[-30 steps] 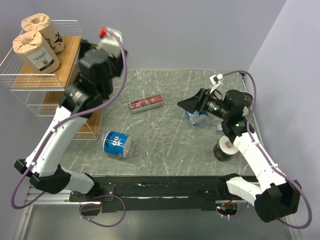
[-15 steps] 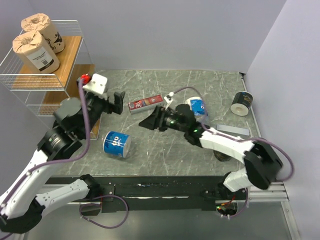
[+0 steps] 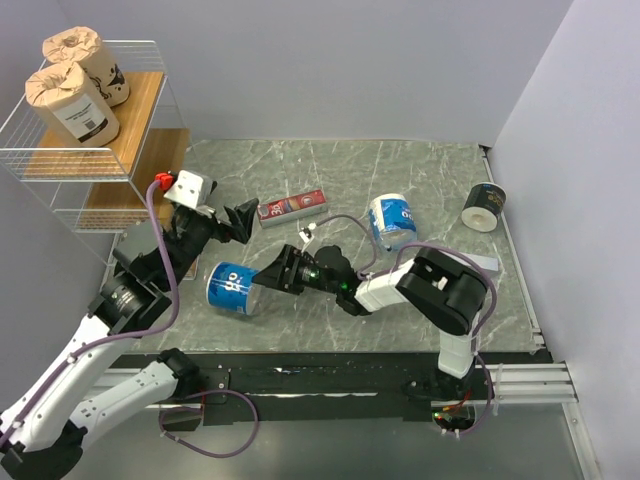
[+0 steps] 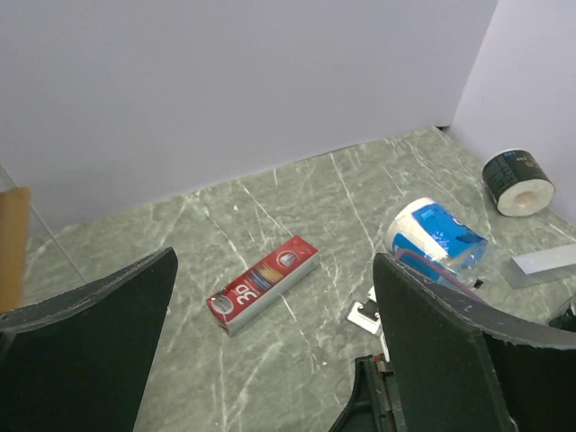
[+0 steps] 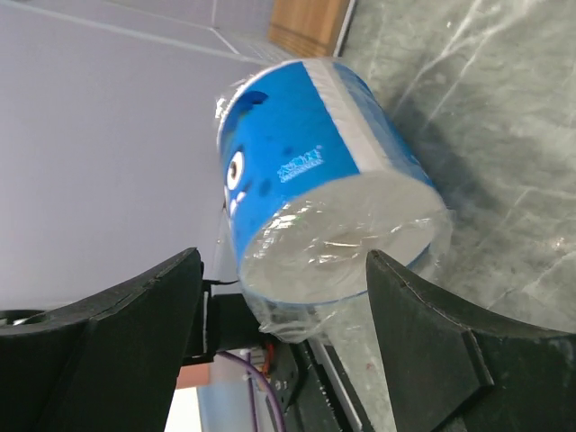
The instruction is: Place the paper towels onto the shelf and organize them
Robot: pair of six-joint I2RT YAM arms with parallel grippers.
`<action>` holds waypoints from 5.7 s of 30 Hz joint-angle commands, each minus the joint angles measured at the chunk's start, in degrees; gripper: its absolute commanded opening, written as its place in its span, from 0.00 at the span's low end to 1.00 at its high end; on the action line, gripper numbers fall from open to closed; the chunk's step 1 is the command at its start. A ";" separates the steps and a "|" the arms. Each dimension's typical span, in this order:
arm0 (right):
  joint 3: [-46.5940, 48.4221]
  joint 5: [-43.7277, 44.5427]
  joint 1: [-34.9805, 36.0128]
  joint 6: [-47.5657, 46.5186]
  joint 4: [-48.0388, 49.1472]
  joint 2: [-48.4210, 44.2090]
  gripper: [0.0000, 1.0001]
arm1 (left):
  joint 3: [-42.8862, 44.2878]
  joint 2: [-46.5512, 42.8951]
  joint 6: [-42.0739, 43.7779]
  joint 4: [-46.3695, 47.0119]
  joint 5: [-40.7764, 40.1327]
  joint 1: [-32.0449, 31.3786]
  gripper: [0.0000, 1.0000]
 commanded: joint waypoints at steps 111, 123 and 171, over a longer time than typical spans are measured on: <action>-5.03 -29.16 -22.60 -1.77 25.44 -38.02 0.38 | 5.19 10.75 -36.43 8.55 52.82 7.94 0.93; -2.40 -34.70 -23.22 1.40 31.61 -36.70 0.36 | 14.95 5.12 -30.16 -10.62 41.81 7.94 0.97; 3.32 -32.06 -23.13 12.30 41.81 -30.45 0.36 | 6.52 7.13 -34.12 -4.92 39.69 8.03 0.99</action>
